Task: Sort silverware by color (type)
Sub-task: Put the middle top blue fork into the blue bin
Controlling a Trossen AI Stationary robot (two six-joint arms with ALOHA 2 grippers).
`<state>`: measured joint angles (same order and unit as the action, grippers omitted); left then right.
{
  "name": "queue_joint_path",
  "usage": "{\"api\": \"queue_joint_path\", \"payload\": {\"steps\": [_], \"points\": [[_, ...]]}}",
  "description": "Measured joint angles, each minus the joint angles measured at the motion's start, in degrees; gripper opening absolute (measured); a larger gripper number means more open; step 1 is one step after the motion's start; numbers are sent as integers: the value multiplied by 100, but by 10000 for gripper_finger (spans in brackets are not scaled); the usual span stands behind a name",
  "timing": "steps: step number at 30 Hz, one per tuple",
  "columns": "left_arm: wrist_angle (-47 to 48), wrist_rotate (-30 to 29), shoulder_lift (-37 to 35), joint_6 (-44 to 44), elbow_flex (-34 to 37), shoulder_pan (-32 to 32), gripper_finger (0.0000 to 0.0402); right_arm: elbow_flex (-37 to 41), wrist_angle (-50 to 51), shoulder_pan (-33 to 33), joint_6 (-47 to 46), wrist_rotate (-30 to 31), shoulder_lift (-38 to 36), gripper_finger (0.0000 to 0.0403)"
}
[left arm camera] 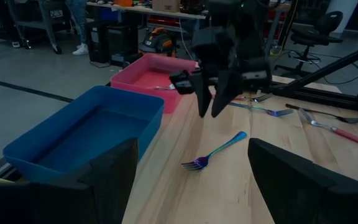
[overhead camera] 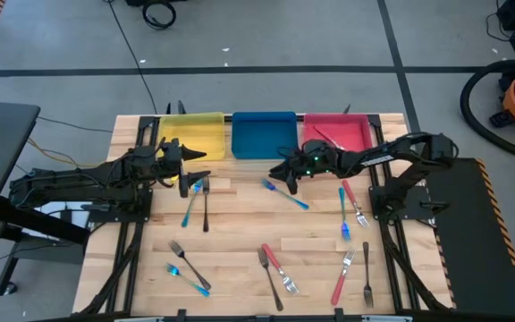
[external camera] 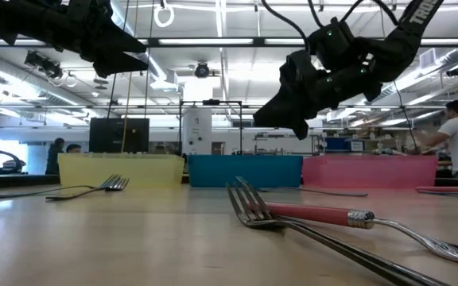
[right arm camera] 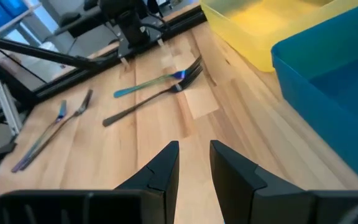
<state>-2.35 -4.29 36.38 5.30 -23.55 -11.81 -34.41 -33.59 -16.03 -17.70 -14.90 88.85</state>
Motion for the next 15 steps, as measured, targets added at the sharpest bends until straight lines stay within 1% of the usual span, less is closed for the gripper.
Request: {"api": "queue_joint_path", "payload": {"steps": [6,15], "points": [[2,0,0,-4,0,-1,306,0,-236,3,-10,-17,283,99],[98,0,40,-9,-2,-1,306,-2,-478,58,123,45,395,99]]}}
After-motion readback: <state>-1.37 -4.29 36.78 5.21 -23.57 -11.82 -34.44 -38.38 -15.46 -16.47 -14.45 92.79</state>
